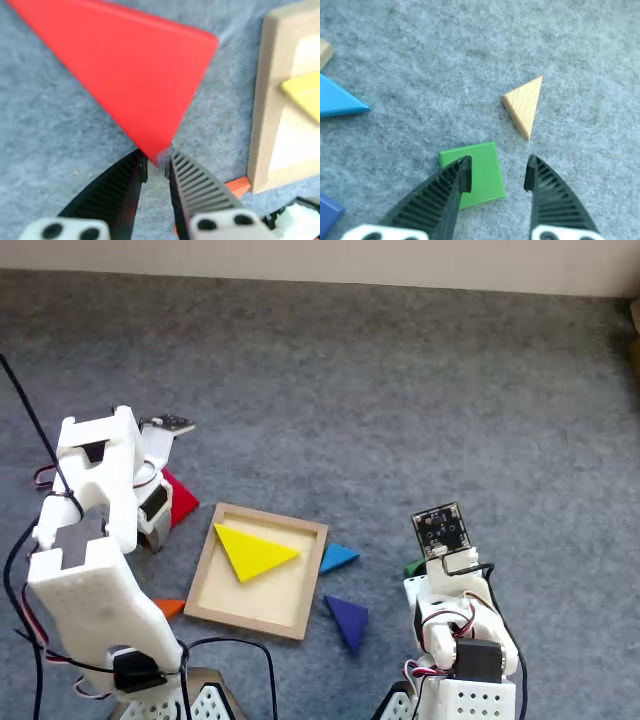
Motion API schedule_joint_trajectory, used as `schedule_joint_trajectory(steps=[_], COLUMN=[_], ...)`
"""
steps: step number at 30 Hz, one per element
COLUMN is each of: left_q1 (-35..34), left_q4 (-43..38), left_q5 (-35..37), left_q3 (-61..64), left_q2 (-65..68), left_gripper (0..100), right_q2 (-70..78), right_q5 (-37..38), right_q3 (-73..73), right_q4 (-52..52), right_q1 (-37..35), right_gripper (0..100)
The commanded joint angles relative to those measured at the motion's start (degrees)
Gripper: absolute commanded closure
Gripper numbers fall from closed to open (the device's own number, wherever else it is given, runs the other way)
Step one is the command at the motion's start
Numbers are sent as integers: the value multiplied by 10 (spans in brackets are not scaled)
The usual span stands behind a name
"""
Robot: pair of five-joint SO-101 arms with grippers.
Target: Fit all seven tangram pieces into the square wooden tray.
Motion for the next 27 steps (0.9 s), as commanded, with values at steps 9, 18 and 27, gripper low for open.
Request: schedule_joint_trajectory(steps=[9,18,27], left_q1=[25,63,61], left_q4=[-4,-113,-134], left_q5=[167,275,303], left_q3=[-6,13,-26], left_q2=[-174,-104,-29], left_gripper=[730,744,745], right_q2=[-7,-7,-7], right_q5=[7,7,7], right_q3=[53,53,53], right_q4=[4,4,4], right_q1=[7,7,7], right_gripper=[818,818,818])
